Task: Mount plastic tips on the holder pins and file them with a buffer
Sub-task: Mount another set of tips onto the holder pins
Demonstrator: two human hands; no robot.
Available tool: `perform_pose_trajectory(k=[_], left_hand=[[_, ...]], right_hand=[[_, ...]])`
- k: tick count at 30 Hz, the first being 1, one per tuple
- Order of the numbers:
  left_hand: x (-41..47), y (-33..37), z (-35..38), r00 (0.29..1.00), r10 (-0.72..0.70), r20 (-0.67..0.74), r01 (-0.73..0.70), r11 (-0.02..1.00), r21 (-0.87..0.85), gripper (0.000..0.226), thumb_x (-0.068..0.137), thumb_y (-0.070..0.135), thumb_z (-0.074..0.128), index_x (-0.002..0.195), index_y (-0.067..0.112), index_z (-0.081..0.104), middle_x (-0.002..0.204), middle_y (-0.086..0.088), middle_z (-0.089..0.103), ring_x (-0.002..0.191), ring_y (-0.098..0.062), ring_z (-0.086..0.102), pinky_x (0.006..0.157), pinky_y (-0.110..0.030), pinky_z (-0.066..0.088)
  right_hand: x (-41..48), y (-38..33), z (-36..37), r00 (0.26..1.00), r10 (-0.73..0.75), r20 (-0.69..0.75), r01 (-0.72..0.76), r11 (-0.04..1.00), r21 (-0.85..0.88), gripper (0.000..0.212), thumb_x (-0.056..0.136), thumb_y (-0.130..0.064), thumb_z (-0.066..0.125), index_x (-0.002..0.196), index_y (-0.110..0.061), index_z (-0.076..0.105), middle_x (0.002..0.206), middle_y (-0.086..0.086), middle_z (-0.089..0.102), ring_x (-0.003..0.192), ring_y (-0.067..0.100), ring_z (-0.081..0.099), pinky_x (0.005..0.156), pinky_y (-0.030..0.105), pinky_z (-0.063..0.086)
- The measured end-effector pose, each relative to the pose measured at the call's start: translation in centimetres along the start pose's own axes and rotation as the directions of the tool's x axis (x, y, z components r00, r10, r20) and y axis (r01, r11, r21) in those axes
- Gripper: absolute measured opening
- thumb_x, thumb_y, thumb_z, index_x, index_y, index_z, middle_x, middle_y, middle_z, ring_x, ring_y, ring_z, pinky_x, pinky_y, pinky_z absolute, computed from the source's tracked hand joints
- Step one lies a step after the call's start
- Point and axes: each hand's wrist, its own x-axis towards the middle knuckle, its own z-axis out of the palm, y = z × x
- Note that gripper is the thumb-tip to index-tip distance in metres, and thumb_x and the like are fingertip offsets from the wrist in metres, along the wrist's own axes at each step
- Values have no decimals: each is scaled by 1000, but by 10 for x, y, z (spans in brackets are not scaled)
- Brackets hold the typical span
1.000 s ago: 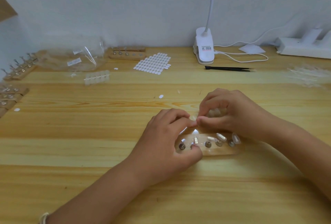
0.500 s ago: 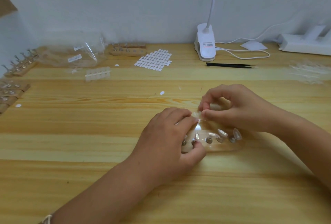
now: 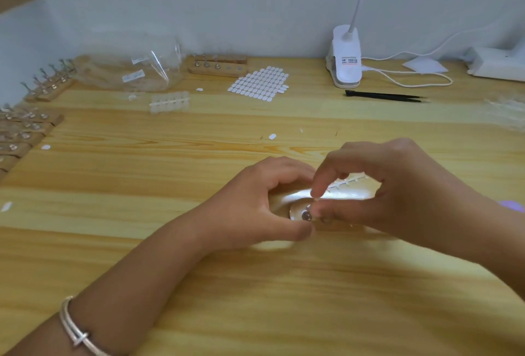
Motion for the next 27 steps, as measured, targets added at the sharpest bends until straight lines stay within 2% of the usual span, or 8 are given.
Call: perform_pose_trajectory(k=[2, 4, 7, 10, 16, 19, 25, 27], left_hand=[[1, 0, -1, 1000, -7, 5, 7, 999, -41, 47, 68, 7, 86, 105, 31, 70, 116, 20, 63, 116, 0, 56, 97, -13, 39], [1, 1, -1, 1000, 2, 14, -2, 999, -40, 41, 68, 5, 86, 93, 32, 71, 114, 18, 63, 115, -3, 56, 98, -17, 40], [2, 3, 0, 1000, -2, 16, 2, 999, -40, 33, 68, 5, 86, 85, 28, 70, 112, 13, 64, 114, -7, 57, 100, -24, 41], [1, 4, 0, 1000, -4, 13, 5, 998, -63, 32, 68, 5, 86, 83, 29, 69, 111, 12, 65, 113, -9, 58, 100, -26, 43], [2, 4, -1, 1000, 10, 10, -10, 997, -74, 39, 67, 6, 86, 77, 38, 65, 109, 11, 66, 110, -8, 58, 95, -20, 42], [2, 3, 0, 1000, 0, 18, 2, 998, -63, 32, 67, 5, 86, 81, 29, 70, 109, 11, 66, 111, -6, 58, 94, -15, 41], [2, 4, 0, 1000, 6, -7, -6, 999, -50, 39, 65, 5, 86, 82, 34, 69, 110, 12, 66, 109, -3, 58, 92, -11, 39], [2, 3, 1, 1000, 11, -17, -12, 999, -47, 42, 64, 5, 87, 83, 37, 68, 110, 13, 66, 109, -1, 58, 90, -8, 38]], right_hand=[[-1, -2, 6, 999, -33, -7, 32, 995, -92, 14, 71, -35, 86, 79, -32, 75, 79, -13, 66, 84, 6, 60, 72, 10, 39], [-1, -4, 10, 995, -97, -11, 94, 982, -164, 15, 72, -28, 90, 79, -25, 76, 76, -15, 65, 84, 7, 58, 75, 13, 40], [-1, -7, 15, 990, -142, -10, 135, 962, -235, 16, 71, -22, 91, 79, -20, 77, 71, -19, 59, 79, 12, 57, 68, 24, 44], [-1, -7, 18, 984, -175, -31, 159, 948, -277, 16, 72, -22, 90, 78, -17, 76, 71, -13, 65, 70, 18, 62, 60, 39, 53], [-1, -5, 21, 980, -192, -52, 174, 954, -244, 14, 74, -31, 76, 79, -18, 76, 71, -14, 64, 71, 20, 63, 60, 40, 55], [1, -4, 23, 978, -206, -20, 194, 948, -252, 15, 76, -31, 75, 80, -17, 77, 72, -11, 68, 73, 19, 62, 61, 40, 55], [1, 1, 22, 993, -115, -32, 109, 984, -140, 11, 72, -21, 90, 77, -17, 80, 72, -8, 70, 76, 11, 61, 69, 31, 48], [1, 0, 20, 998, -62, -31, 59, 996, -74, 12, 69, -22, 90, 76, -21, 81, 76, -6, 69, 82, 9, 63, 72, 23, 47]])
